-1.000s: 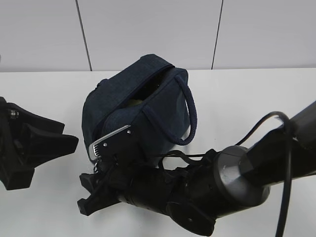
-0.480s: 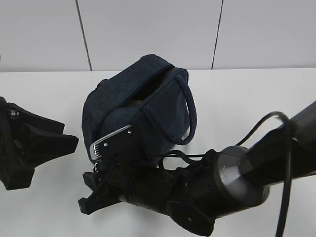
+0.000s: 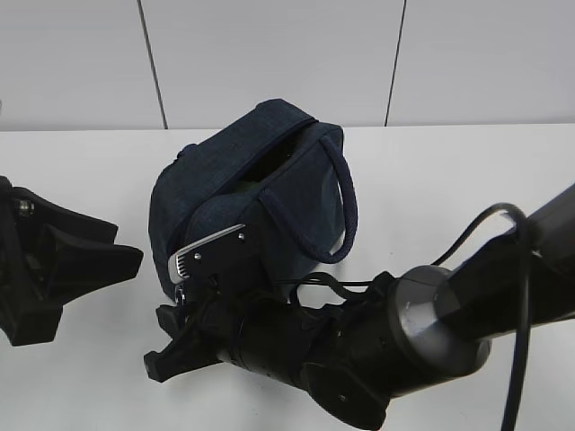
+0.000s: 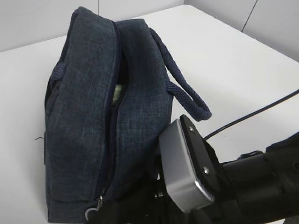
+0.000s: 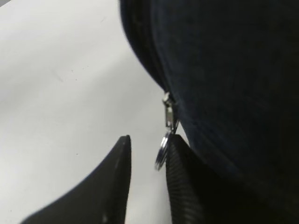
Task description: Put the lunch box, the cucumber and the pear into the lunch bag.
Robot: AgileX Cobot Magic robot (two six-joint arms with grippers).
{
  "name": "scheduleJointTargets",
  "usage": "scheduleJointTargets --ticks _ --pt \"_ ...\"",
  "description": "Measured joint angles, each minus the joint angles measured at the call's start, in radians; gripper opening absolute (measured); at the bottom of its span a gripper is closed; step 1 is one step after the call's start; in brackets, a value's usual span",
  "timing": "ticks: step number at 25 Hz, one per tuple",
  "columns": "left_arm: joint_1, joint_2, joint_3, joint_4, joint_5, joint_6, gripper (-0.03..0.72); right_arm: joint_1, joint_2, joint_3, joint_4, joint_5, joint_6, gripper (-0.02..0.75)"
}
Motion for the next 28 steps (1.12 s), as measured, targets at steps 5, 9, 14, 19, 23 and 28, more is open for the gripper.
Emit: scheduleJointTargets --ticks 5,9,14,19,23,28 --pt "0.0 0.0 0.0 0.0 0.001 0.0 0.288 0.0 0.0 0.0 0.0 0.0 -0.002 0.07" --pt "0.0 0.0 0.0 0.0 0.001 0.0 0.288 0.0 0.0 0.0 0.0 0.0 -0.013 0.0" --pt "0.0 0.0 0.0 0.0 0.0 0.0 0.287 0.0 -0.023 0.0 0.041 0.054 -0.069 0.0" --pt "0.0 0.0 0.0 0.0 -0.002 0.0 0.287 0.0 -0.078 0.0 0.052 0.216 -0.088 0.0" --pt "0.0 0.0 0.0 0.001 -0.012 0.0 0.287 0.0 -0.149 0.0 0.042 0.312 -0.09 0.0" --pt "0.0 0.0 0.0 0.002 -0.044 0.0 0.287 0.0 -0.245 0.0 0.01 0.375 -0.09 0.0"
